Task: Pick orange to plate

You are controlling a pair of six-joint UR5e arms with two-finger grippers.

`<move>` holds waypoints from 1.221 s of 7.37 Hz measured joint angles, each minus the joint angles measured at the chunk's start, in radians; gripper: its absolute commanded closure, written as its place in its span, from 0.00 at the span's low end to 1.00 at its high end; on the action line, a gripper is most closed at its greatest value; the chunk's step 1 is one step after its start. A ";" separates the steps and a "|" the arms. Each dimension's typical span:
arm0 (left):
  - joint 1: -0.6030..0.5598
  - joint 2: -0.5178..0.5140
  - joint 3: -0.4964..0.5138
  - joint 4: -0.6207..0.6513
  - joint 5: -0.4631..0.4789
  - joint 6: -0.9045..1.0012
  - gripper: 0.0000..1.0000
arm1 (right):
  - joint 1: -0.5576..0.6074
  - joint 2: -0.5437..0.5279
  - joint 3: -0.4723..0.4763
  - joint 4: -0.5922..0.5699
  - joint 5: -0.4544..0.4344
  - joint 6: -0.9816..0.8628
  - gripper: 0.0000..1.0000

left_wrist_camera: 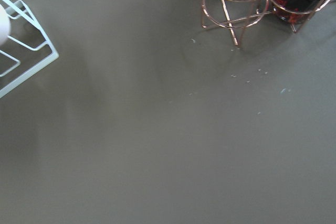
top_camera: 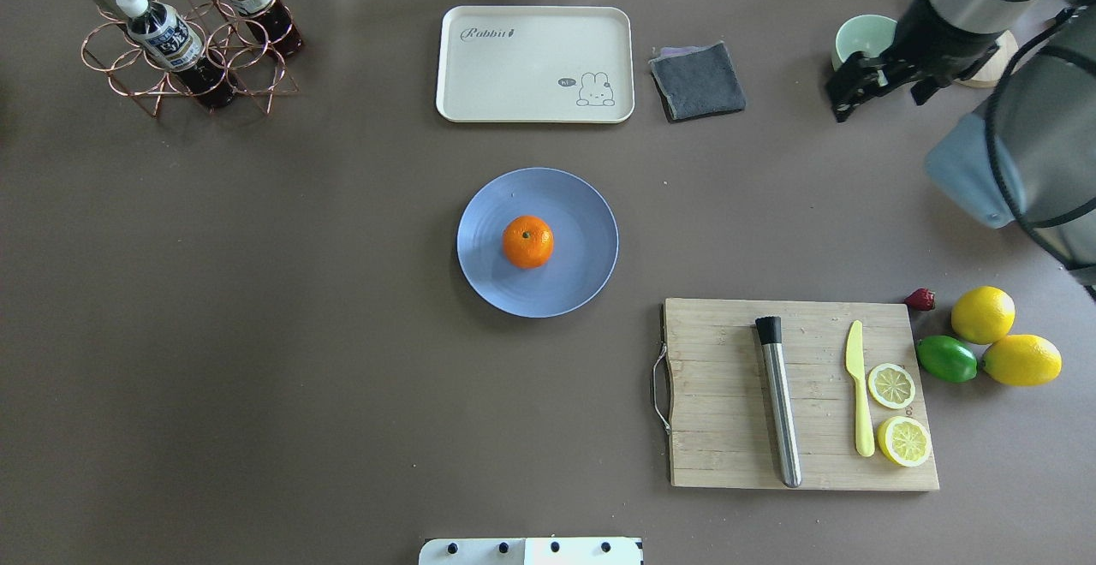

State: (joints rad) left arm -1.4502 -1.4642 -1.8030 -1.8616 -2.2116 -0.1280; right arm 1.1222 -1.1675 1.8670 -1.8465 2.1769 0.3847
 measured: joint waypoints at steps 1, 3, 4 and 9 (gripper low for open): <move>-0.081 -0.007 0.002 0.098 -0.025 0.137 0.02 | 0.110 -0.090 -0.019 0.001 0.052 -0.147 0.00; -0.145 -0.002 0.024 0.167 -0.040 0.237 0.02 | 0.269 -0.268 -0.041 0.030 0.093 -0.272 0.00; -0.152 0.003 0.036 0.171 -0.041 0.246 0.02 | 0.327 -0.347 -0.070 0.094 0.106 -0.307 0.00; -0.156 0.015 0.076 0.163 -0.084 0.251 0.02 | 0.461 -0.461 -0.212 0.281 0.142 -0.339 0.00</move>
State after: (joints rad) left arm -1.6060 -1.4489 -1.7270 -1.6989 -2.2956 0.1230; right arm 1.5831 -1.6290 1.6555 -1.5657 2.3184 0.0454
